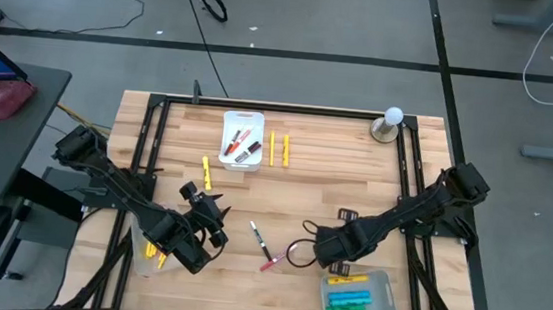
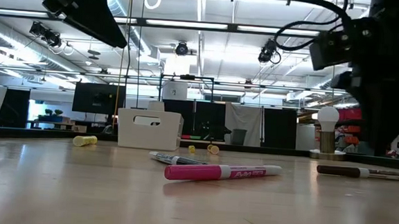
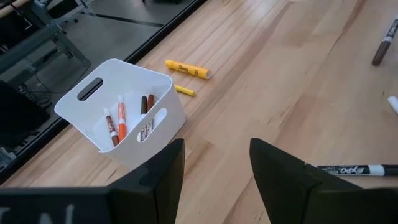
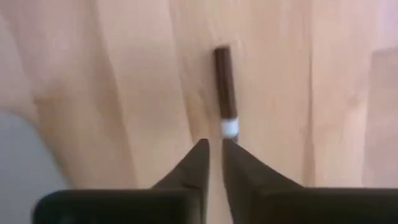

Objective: Pick & Place Markers
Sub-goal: Put the brown marker pen into the white bin

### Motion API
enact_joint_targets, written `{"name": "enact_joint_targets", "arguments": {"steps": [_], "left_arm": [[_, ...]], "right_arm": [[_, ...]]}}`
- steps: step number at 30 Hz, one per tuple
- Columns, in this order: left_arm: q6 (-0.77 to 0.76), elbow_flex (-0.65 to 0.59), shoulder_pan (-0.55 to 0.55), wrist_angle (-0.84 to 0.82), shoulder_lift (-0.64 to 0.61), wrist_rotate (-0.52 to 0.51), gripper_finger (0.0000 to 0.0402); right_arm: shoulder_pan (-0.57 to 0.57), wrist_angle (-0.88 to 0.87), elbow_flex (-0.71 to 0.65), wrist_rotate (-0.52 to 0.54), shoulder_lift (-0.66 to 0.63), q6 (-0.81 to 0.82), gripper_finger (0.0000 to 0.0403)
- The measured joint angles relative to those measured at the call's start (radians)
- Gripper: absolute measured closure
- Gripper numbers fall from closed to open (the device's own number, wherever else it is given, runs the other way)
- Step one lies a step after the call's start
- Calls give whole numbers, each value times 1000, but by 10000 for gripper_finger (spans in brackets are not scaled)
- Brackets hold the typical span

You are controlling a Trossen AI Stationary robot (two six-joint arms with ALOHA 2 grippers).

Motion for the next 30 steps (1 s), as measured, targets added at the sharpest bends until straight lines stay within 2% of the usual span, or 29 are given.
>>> {"name": "enact_joint_targets", "arguments": {"steps": [7,11,14,19,21,24,25,27,30], "left_arm": [[1,0,0,1,0,0,214],[2,0,0,2,0,-1,214],[2,0,2,6,0,-4,214],[3,0,2,9,0,-8,214],[8,0,2,9,-1,0,214],[59,0,6,11,-1,21,214],[80,0,6,12,-1,27,214],[135,-14,11,42,-2,30,214],[221,-75,30,153,-3,63,214]], "right_arm": [[-28,218,-176,35,-3,-57,265],[-36,299,-250,39,-13,-68,243],[-36,330,-268,36,-16,-121,263],[-44,351,-268,19,-16,-201,361],[-50,367,-273,32,-28,-198,385],[-52,440,-288,129,-63,-186,373],[-61,499,-289,222,-69,-197,368],[-80,620,-310,333,-115,-221,365],[-104,931,-362,390,-153,-286,372]]}}
